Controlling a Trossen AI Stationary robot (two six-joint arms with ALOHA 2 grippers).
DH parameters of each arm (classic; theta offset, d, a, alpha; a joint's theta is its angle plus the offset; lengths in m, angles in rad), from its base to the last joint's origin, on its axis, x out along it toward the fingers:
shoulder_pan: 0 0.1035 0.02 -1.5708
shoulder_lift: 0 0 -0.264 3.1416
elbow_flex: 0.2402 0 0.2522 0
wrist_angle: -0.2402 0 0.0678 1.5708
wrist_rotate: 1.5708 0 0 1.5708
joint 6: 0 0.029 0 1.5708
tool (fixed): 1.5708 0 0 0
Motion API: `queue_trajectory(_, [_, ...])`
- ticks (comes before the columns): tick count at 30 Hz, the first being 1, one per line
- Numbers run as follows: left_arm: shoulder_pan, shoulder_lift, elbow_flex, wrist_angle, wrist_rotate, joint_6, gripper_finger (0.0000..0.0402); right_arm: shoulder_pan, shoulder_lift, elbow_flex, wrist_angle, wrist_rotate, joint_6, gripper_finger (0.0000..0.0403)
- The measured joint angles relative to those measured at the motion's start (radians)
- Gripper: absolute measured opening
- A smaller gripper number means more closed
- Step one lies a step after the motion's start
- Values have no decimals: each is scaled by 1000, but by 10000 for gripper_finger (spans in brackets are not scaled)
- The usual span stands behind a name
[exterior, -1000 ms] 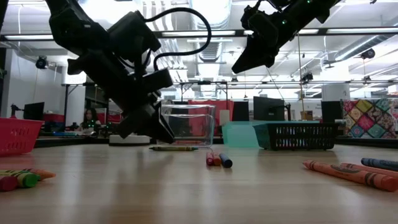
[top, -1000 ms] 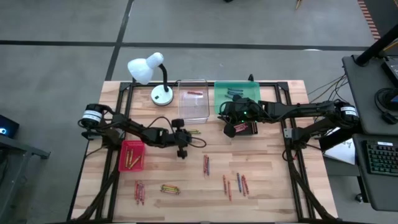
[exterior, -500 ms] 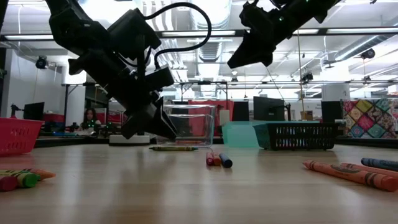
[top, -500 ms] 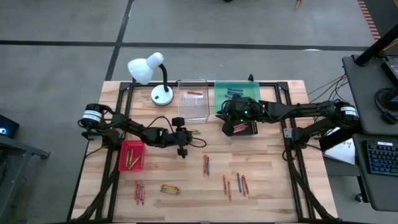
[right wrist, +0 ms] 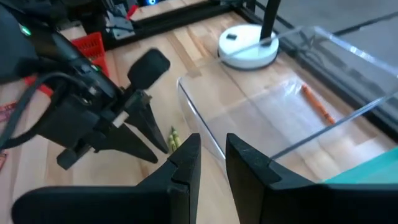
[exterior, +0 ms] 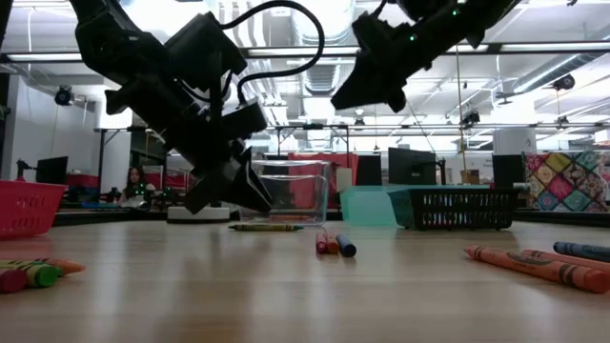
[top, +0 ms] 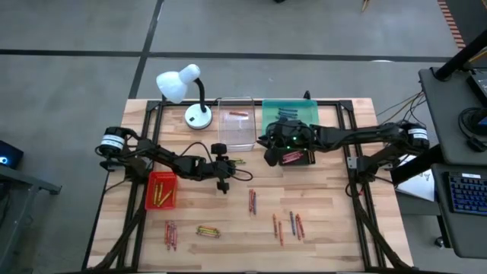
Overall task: Sort crayons
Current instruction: Put the green crayon into the orange bin
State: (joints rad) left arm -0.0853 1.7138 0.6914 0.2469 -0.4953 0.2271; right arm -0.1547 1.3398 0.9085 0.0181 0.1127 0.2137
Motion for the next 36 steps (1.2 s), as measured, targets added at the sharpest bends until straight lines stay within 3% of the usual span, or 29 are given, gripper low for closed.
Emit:
queue_trajectory(11, [0, 0, 0, 18, -1, -56, 81, 0, 33, 0, -5, -17, 64, 66])
queue_trajectory(25, [0, 0, 0, 16, -1, -83, 147, 0, 32, 0, -5, -16, 64, 66])
queue_trajectory(36, [-5, 0, 0, 11, -4, -83, 154, 0, 31, 0, -10, -17, 57, 66])
